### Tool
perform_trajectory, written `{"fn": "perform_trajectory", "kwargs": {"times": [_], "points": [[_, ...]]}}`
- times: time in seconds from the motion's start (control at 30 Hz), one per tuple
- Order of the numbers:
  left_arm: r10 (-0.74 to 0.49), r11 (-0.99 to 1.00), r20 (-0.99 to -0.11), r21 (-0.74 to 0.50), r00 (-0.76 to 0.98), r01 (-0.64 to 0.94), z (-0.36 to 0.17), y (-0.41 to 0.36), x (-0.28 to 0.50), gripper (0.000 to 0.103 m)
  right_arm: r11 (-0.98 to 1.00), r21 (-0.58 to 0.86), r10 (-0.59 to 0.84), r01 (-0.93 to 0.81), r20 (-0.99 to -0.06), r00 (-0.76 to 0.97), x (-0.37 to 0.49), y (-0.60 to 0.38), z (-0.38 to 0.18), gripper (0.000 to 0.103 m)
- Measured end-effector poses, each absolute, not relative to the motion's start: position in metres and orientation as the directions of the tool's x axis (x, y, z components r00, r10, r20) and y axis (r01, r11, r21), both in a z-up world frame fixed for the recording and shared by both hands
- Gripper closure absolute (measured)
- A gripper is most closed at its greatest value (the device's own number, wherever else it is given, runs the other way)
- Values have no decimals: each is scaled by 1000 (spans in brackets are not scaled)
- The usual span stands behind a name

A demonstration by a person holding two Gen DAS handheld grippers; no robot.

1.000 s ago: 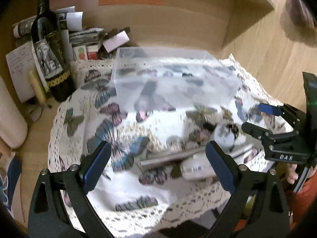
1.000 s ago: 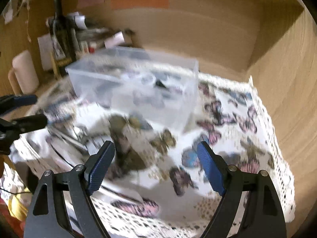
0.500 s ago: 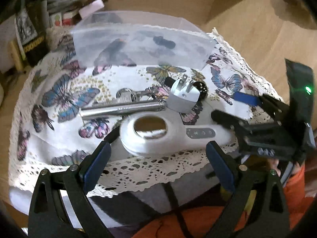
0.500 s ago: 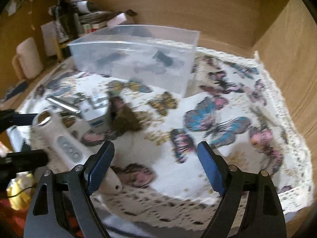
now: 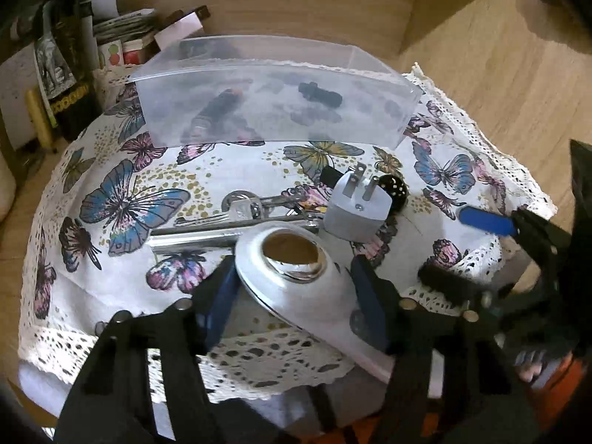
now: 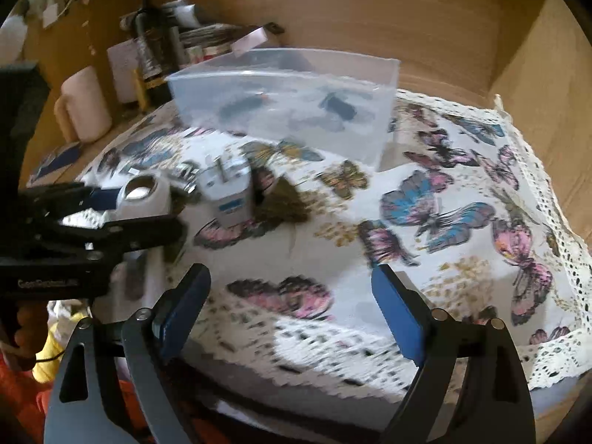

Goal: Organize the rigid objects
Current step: 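Grasp the white handheld device with the left gripper while the right grasps a brown piece, then carry the white device into the clear box with the left gripper while the right drops the brown piece in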

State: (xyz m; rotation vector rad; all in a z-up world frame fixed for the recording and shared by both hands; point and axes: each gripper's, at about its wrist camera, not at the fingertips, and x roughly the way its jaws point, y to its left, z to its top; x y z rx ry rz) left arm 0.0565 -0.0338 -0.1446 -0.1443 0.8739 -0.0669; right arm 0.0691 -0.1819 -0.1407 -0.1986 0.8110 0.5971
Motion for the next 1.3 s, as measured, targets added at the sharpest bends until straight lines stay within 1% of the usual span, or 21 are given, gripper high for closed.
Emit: {"fn": "perform_trajectory", "kwargs": {"times": [0.07,0.17,0.23,0.3,0.37,0.4,0.43,0.47,0.5,0.57,0.67,0.93,1.13,1.3], "points": [[-121,989,-758,-148,641,11,-144,-27,54,45,822,64,424,-565,-731,534,77,-183,-139,16],[-88,994,-759,-106,645,11,-143,-18,53,45,825,35,395,-565,-750,531,90,-173,-140,18],[-97,994,-765,-102,637,29,-144,-17,55,45,821,33,392,-570,-758,521,97,-166,-142,21],[-99,995,-772,-87,628,50,-145,-20,55,44,819,21,382,-574,-766,517,103,-161,-142,35],[-110,994,-771,-74,627,83,-147,-26,53,41,819,11,373,-573,-769,519,108,-156,-143,43],[-116,993,-772,-72,625,95,-149,-28,53,41,821,6,369,-571,-768,524,111,-154,-143,50],[-118,992,-769,-70,628,101,-150,-31,53,42,822,1,366,-570,-767,527,113,-152,-143,55],[-113,993,-764,-59,636,105,-151,-32,53,44,821,1,366,-570,-767,527,115,-151,-142,66],[-103,993,-758,-45,644,107,-152,-34,53,46,822,4,368,-569,-766,527,117,-149,-142,72],[-95,993,-750,-29,655,111,-151,-37,53,54,823,8,369,-568,-769,522,120,-148,-142,72],[-127,991,-744,-61,656,123,-146,-32,54,61,832,14,368,-554,-762,533,119,-151,-139,72],[-112,994,-676,-67,728,91,-108,-12,51,62,868,39,382,-496,-689,615,111,-169,-109,72],[-110,994,-596,-81,796,77,-71,-2,46,62,873,32,402,-486,-611,682,106,-175,-75,72],[-88,996,-527,-52,845,72,-43,0,46,62,878,32,414,-478,-555,722,111,-177,-54,72]]}}
